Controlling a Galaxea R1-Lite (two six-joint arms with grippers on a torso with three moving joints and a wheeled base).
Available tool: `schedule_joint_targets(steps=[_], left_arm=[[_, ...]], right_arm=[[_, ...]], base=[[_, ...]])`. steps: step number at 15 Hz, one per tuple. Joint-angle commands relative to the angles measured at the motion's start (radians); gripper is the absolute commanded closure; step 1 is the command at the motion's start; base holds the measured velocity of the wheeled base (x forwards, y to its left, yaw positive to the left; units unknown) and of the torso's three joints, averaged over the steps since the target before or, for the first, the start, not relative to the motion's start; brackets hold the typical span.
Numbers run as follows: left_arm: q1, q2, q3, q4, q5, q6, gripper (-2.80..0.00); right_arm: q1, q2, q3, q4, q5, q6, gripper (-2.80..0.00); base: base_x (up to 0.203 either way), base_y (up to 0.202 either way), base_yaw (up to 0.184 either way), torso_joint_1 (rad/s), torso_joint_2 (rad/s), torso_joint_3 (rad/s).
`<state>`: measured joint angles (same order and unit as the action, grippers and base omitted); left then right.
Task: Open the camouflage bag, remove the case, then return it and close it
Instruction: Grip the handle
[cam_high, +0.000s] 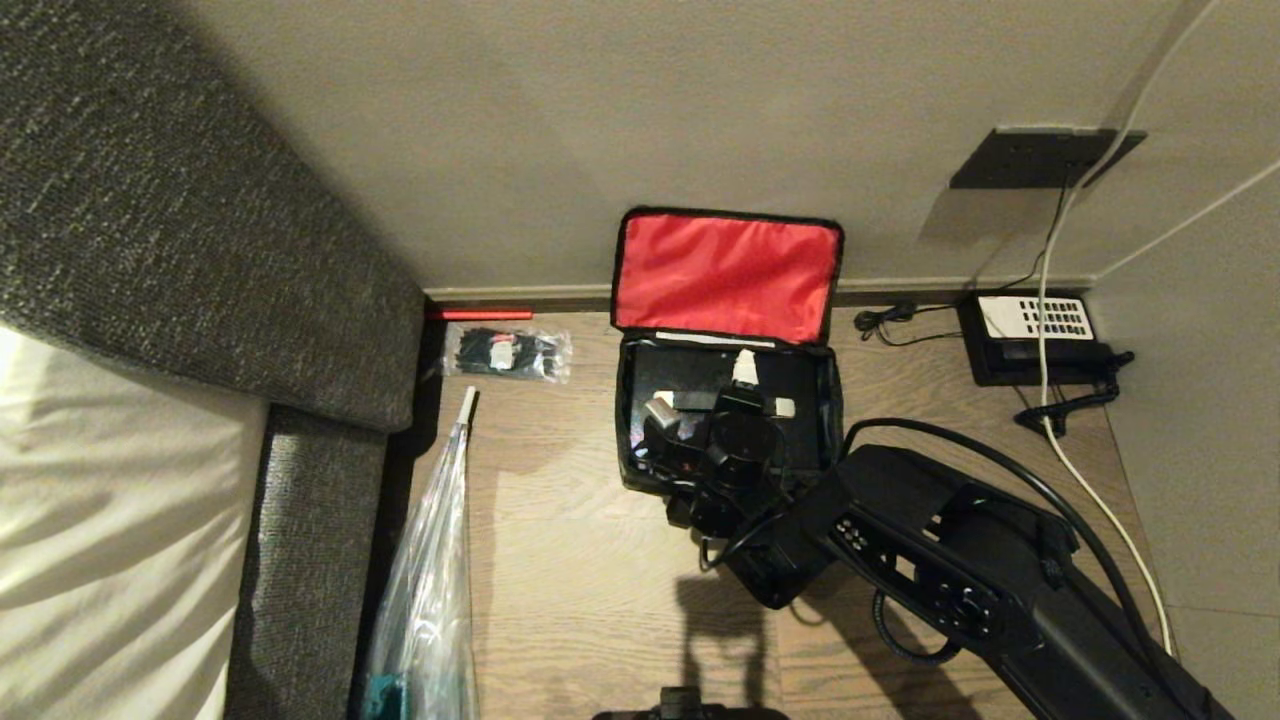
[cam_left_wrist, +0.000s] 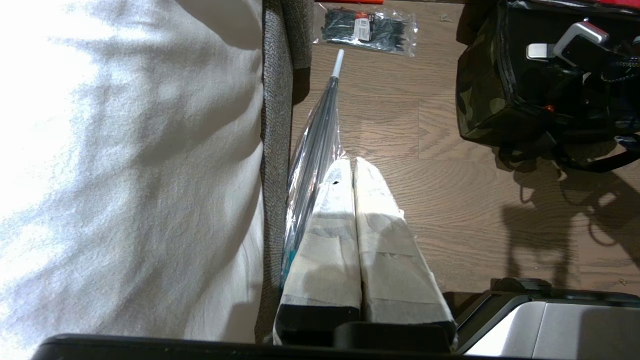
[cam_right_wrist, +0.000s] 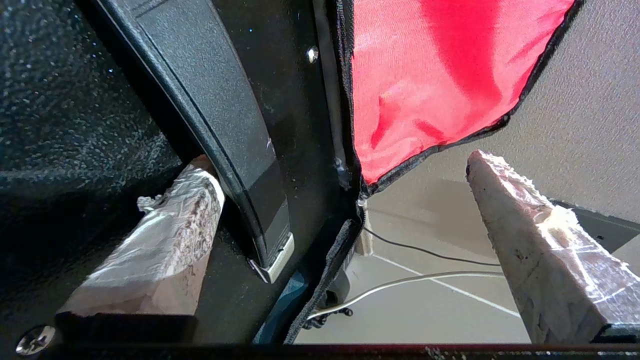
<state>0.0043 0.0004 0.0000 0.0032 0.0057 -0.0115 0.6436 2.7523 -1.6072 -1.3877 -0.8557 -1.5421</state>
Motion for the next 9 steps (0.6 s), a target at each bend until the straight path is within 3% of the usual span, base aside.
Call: schedule_joint_targets(steps=[1, 9], left_arm=[[0.001, -0.002, 0.002, 0.000, 0.000, -0.001, 0.00], [0.000, -0.002, 0.003, -0.001, 0.000, -0.001, 0.00]], right_arm=[[0.002, 0.013, -0.014, -0.015, 0.000, -0.008, -2.80], [-0.030, 0.133, -0.246, -0.020, 0.000, -0.085, -2.80]], base=[[0.000, 0.000, 0.000, 0.000, 0.00, 0.000], [0.000, 0.000, 0.000, 0.000, 0.00, 0.000]])
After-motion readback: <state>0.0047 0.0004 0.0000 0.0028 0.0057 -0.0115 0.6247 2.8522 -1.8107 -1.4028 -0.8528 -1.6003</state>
